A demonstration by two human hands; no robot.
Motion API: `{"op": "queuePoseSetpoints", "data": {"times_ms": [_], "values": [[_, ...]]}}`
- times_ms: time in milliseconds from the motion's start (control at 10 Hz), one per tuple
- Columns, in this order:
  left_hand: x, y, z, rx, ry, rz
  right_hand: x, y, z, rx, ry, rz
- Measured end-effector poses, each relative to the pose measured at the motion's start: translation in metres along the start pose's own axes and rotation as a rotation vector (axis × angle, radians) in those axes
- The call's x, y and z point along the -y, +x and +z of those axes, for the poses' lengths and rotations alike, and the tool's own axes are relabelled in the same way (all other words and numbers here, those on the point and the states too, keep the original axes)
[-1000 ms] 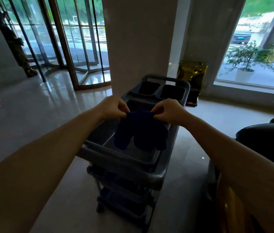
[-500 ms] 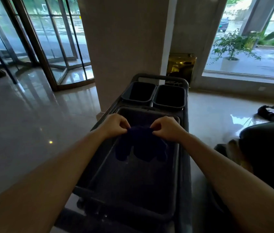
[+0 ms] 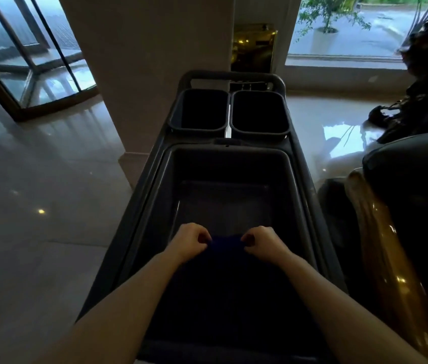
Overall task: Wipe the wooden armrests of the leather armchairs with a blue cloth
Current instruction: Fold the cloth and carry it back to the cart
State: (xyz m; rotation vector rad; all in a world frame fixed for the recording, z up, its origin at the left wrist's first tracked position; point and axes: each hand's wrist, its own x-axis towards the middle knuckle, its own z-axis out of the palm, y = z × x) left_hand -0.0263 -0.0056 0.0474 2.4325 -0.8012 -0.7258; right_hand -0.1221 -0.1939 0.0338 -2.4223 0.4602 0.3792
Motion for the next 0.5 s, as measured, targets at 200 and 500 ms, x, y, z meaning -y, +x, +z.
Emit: {"op": "queuePoseSetpoints", "data": {"times_ms": [200,500], "values": [[0.02,0.013,0.018,0.039,-0.069,-0.045,-0.001,-0.001,0.023,-0.038,0.027,0.062],[-0.014,0.019,-0.036,-0.028,0.016,0.068,0.022,-0.007,-0.025,-0.176,0.034,0.002]]}}
